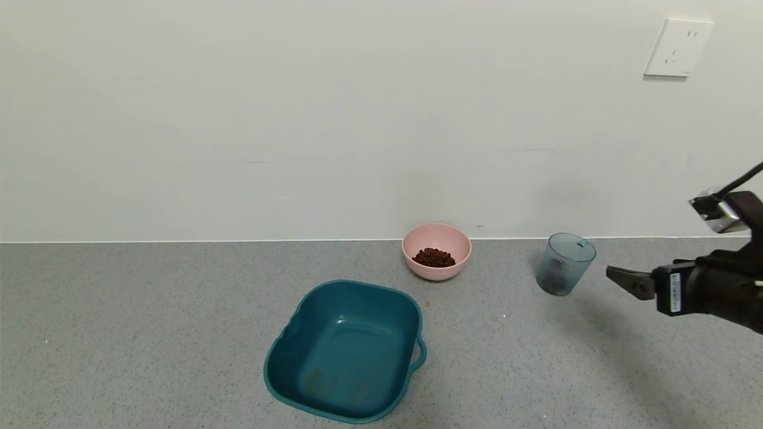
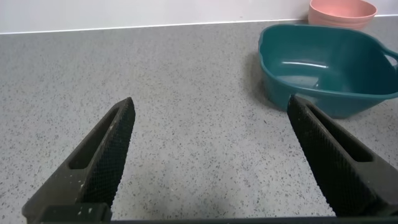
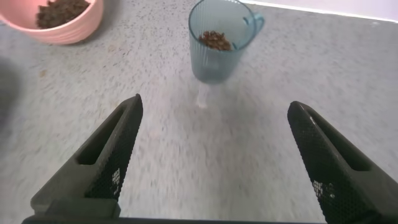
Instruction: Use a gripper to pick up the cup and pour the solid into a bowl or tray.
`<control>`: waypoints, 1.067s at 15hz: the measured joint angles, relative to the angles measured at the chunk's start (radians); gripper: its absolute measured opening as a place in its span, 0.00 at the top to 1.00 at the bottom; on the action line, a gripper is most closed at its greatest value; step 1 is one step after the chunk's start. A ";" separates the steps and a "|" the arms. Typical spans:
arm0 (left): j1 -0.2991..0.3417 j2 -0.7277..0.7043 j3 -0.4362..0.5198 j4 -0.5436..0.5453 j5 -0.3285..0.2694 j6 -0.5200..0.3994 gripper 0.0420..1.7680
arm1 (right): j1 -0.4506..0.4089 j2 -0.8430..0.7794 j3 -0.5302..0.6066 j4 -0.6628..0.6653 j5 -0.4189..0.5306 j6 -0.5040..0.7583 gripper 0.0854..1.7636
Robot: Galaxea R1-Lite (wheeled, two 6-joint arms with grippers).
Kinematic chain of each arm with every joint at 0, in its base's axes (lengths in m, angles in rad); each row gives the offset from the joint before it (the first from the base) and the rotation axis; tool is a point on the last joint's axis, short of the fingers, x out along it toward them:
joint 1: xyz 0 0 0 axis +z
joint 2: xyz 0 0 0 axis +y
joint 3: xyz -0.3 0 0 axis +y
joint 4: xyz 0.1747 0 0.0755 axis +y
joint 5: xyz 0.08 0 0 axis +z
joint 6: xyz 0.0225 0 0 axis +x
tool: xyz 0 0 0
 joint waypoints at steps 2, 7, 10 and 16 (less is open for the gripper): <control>0.000 0.000 0.000 0.000 0.000 0.000 0.00 | -0.001 -0.147 0.003 0.142 -0.011 0.000 0.04; 0.000 0.000 0.000 0.000 0.000 0.000 0.00 | -0.011 -0.531 0.009 0.443 -0.071 0.000 0.04; 0.000 0.000 0.000 0.001 0.000 0.000 0.00 | -0.022 -0.760 0.008 0.590 -0.088 -0.002 0.04; 0.000 0.000 0.000 0.001 0.000 0.000 0.00 | -0.177 -1.094 0.010 0.711 -0.060 -0.056 0.04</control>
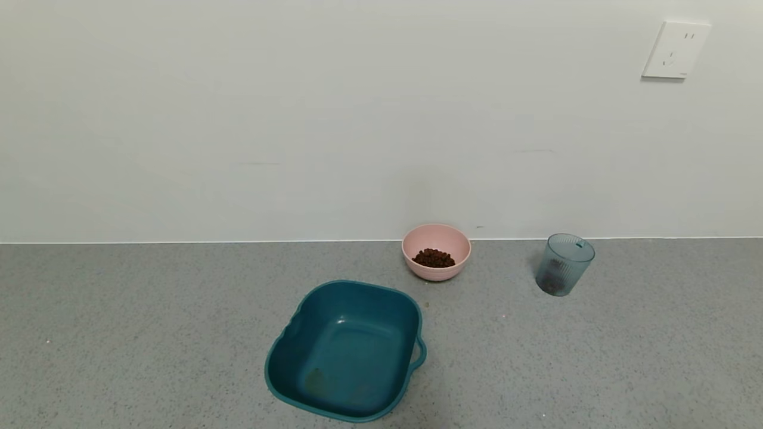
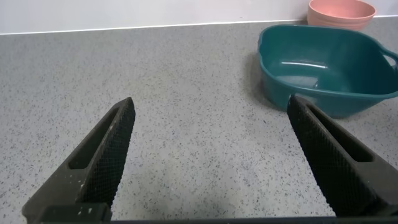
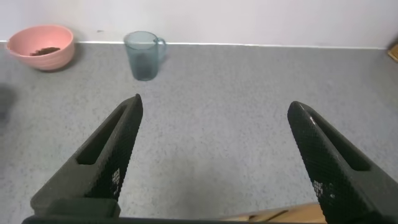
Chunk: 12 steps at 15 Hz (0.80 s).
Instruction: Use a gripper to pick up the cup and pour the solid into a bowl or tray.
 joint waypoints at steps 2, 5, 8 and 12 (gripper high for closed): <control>0.000 0.000 0.000 0.000 0.000 0.000 0.00 | 0.013 -0.081 0.001 0.028 0.090 -0.006 0.04; 0.000 0.000 0.000 0.000 0.000 0.000 0.00 | 0.021 -0.192 0.029 0.024 0.189 -0.003 0.04; 0.000 0.000 0.000 0.000 0.000 0.000 0.00 | 0.021 -0.280 0.140 -0.031 0.224 0.006 0.04; 0.000 0.000 0.000 0.000 0.000 0.000 0.00 | 0.020 -0.314 0.395 -0.377 0.226 0.026 0.04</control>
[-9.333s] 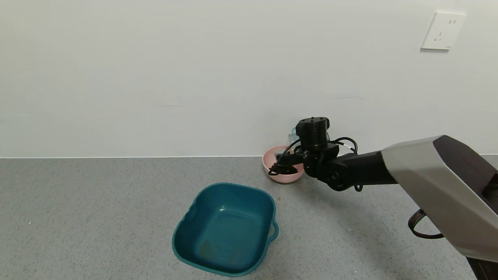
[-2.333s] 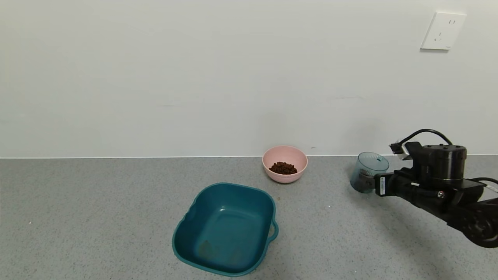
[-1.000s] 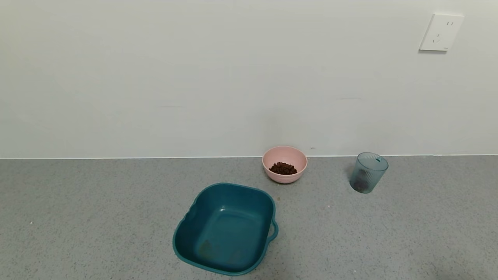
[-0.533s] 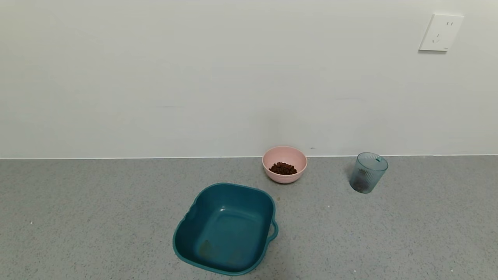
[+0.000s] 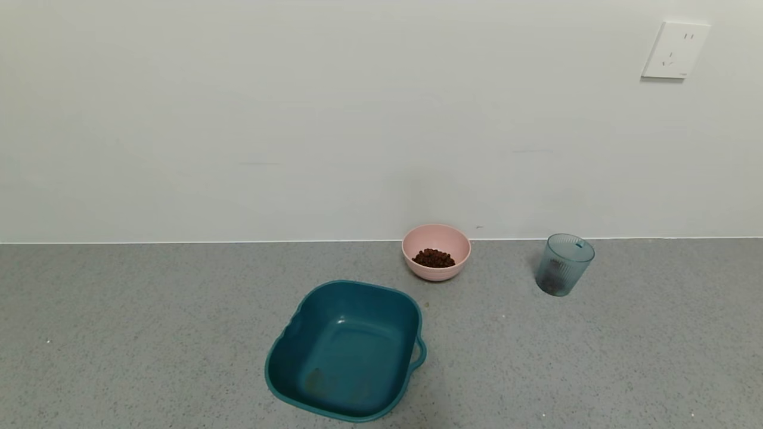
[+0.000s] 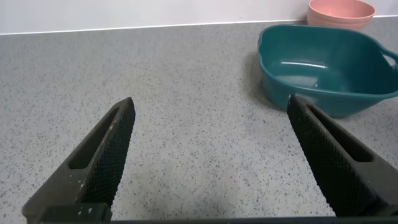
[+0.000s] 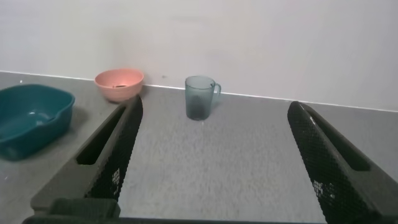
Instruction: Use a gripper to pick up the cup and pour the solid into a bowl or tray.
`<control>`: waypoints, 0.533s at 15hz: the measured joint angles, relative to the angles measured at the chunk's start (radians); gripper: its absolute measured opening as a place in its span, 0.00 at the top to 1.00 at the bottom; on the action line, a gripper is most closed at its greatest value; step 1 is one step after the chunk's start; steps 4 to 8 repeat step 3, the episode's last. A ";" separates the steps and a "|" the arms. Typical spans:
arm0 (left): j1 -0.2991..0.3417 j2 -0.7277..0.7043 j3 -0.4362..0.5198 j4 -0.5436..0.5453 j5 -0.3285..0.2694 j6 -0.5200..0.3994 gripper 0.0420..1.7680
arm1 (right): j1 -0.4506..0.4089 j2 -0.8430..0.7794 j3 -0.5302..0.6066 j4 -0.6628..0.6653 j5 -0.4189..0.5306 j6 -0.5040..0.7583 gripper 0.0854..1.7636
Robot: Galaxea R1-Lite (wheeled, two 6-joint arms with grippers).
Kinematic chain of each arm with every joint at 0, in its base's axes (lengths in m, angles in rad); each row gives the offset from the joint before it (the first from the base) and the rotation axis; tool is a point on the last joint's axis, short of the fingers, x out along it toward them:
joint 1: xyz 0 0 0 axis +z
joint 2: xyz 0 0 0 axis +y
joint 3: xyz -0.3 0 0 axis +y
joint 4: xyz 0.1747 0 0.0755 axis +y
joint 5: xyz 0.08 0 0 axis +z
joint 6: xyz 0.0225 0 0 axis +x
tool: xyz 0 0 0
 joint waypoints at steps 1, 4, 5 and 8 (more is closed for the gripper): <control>0.000 0.000 0.000 0.000 0.000 0.000 0.00 | 0.000 -0.003 0.056 -0.049 -0.001 0.000 0.04; 0.000 0.000 0.000 0.000 0.000 0.000 0.00 | -0.001 -0.004 0.117 -0.073 -0.003 -0.001 0.04; 0.000 0.000 0.000 0.000 0.000 0.000 0.00 | -0.001 -0.004 0.117 -0.073 -0.003 -0.001 0.04; 0.000 0.000 0.000 0.000 0.000 0.000 0.00 | -0.001 -0.004 0.117 -0.073 -0.003 -0.001 0.04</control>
